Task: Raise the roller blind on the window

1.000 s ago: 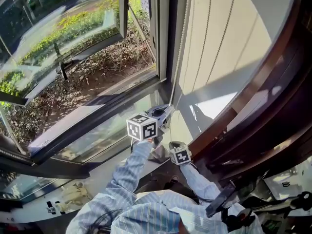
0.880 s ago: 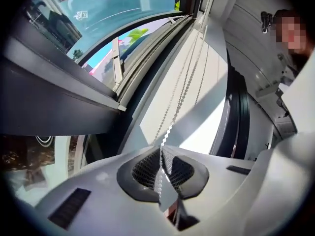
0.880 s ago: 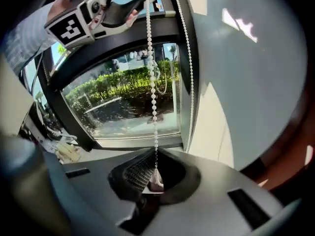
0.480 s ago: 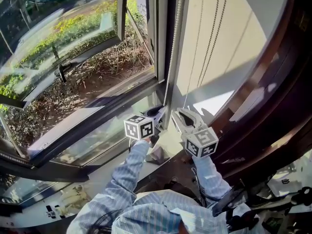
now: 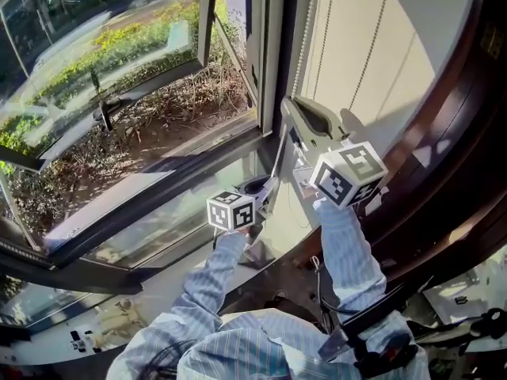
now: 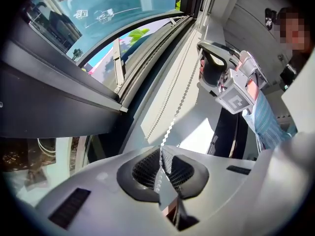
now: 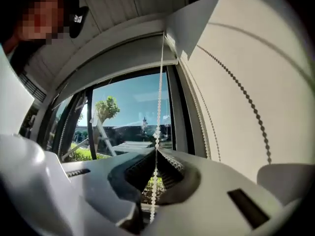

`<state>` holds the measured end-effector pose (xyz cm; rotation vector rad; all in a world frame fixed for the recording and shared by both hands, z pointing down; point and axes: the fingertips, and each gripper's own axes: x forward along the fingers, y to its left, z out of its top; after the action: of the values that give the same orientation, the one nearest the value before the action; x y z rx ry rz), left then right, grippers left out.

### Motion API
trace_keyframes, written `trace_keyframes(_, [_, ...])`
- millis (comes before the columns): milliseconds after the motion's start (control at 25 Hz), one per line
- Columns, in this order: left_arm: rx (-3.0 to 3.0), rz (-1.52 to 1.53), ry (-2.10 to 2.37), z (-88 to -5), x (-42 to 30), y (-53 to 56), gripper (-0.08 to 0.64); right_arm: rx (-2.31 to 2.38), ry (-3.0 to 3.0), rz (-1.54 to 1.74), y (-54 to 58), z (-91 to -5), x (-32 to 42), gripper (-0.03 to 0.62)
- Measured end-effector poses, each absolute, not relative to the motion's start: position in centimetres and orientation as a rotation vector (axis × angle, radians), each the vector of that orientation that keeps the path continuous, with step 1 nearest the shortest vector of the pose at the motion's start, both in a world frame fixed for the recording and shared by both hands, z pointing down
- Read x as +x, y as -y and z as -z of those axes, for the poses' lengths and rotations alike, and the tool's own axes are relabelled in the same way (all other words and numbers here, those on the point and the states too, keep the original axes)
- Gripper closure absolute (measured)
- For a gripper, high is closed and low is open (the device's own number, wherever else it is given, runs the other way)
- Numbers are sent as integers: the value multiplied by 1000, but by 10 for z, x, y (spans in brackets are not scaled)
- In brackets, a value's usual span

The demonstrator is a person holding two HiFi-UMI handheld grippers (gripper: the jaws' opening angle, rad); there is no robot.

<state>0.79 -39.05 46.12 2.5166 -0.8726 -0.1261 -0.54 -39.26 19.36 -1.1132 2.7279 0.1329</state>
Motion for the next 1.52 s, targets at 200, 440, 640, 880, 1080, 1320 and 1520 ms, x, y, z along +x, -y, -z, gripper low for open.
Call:
trace_keyframes(200, [2502,107,851,-473,7,388,548,-1220,-2653,-195,393,-207,0,581])
trace_keyframes(440, [2337,-245,851,-590,3,374,548,-1422,-2823,-61,401,-325,7,581])
trace_keyframes(640, [2210,-518,851,-701,-20,321,548,-1580,-2977,212,389,-474,22,581])
trace_keyframes(880, [2348,-313,940,-643,-23,329,478,-1604,-3002,307,397,-497,28,581])
trace_keyframes(1080, [2591,41,1007,-492,-17,348,420,-1613,-2986,328,405,-500,25,580])
trace_keyframes(1320, [2902,389,999,-283,2,378,420,-1592,-2997,314,402,-503,12,581])
trace_keyframes(1520, [3044,479,1018,-196,17,395,422,-1573,-2999,321,396,-501,6,581])
